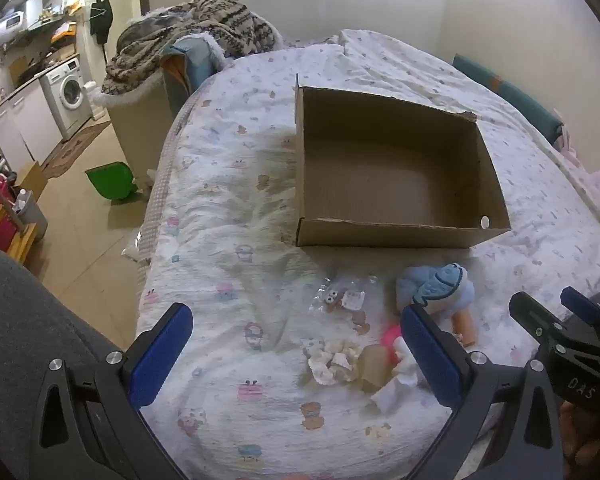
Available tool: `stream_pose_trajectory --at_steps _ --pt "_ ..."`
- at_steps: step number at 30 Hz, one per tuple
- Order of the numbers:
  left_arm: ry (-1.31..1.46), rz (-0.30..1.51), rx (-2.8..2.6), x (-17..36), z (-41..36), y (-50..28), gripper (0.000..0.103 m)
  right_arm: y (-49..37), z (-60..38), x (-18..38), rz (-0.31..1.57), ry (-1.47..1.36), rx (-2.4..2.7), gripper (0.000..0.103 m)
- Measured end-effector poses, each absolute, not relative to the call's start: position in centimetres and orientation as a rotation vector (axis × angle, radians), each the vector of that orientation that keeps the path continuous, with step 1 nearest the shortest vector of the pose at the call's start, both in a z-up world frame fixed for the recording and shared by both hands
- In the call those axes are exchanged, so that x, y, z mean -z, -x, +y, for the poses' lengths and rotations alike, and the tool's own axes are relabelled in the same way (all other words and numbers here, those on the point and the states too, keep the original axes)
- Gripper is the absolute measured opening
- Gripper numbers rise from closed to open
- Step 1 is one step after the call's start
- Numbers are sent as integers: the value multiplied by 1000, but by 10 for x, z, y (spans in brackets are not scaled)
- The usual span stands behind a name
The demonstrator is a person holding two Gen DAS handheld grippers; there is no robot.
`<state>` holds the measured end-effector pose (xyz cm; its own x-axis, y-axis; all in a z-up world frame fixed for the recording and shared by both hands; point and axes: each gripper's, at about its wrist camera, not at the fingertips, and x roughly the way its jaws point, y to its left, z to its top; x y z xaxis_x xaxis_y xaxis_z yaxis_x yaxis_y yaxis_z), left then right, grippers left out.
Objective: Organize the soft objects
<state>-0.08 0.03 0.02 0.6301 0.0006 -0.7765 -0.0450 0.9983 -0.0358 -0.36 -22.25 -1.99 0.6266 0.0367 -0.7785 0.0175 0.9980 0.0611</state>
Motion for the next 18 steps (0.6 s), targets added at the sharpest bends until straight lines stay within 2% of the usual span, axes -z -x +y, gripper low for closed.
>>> stream_pose_trajectory --at_steps 18 --pt "69 920 -41 3 5 -3 103 5 -216 18 882 -54 -41 103"
